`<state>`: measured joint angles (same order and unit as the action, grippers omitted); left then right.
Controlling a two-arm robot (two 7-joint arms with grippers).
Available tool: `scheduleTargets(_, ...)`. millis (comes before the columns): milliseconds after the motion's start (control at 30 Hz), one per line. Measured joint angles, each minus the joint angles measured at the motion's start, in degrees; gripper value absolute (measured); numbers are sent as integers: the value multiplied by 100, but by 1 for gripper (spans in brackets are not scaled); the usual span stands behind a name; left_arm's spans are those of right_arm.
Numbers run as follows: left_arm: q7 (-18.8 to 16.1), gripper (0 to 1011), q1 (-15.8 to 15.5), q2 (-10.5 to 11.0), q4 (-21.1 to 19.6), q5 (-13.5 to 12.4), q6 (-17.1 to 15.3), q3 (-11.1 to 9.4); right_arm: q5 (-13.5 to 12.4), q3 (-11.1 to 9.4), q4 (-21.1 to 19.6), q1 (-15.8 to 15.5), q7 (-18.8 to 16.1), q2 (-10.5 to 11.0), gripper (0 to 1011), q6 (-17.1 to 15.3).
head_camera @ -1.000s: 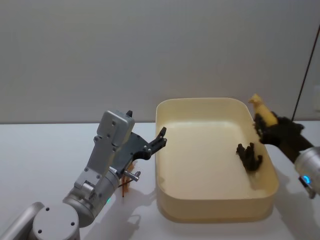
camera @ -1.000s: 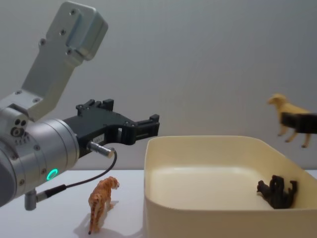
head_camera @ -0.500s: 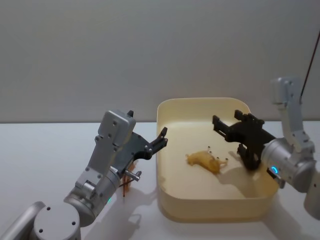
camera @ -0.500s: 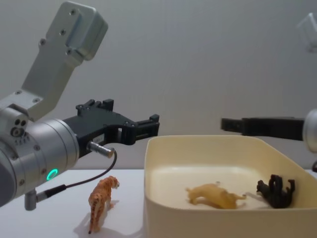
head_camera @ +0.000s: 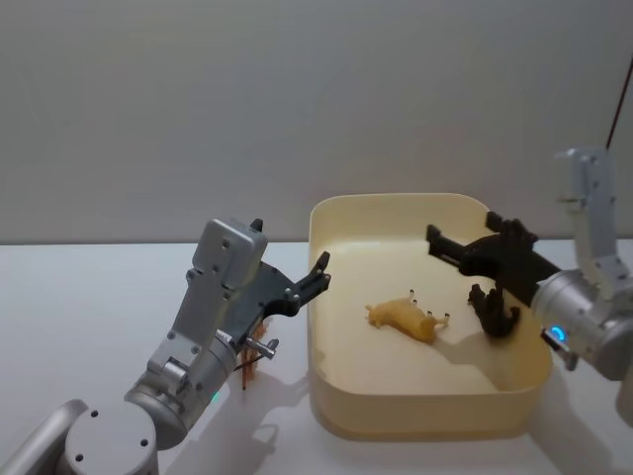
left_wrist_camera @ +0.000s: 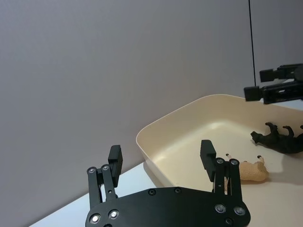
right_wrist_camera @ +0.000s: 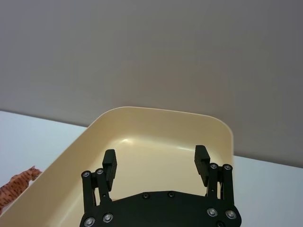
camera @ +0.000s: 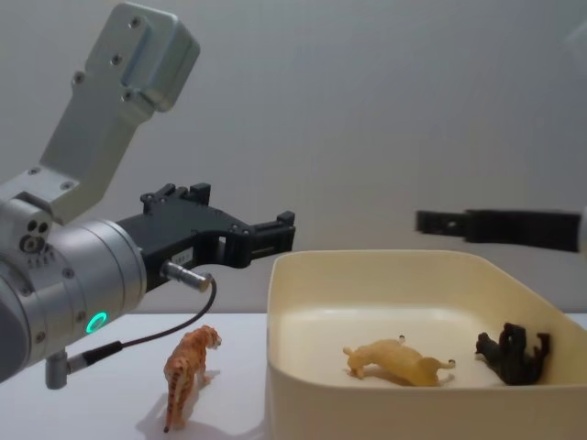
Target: Pick up the toy alternately with two hands and place it into the central storage box.
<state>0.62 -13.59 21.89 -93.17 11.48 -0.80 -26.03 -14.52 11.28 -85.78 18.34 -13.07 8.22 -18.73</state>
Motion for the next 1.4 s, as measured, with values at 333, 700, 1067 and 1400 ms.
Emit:
scheduleTargets(333, 0, 1001, 0, 0, 0, 0, 0, 0, -381, -353, -525, -419, 423, 349, 1001, 88)
scheduleTargets(700, 0, 1001, 0, 0, 0, 0, 0, 0, -824, -785, -1110, -949, 853, 746, 1001, 175)
scheduleTargets(1067, -239, 1001, 173, 126, -266, 86, -165, 41, -987, -937, -1320, -1139, 1000, 885, 1001, 205)
scheduleTargets(1400, -853, 1001, 595, 423, -819, 354, -596, 127, -1052, -1001, -1408, -1218, 1062, 944, 1001, 217)
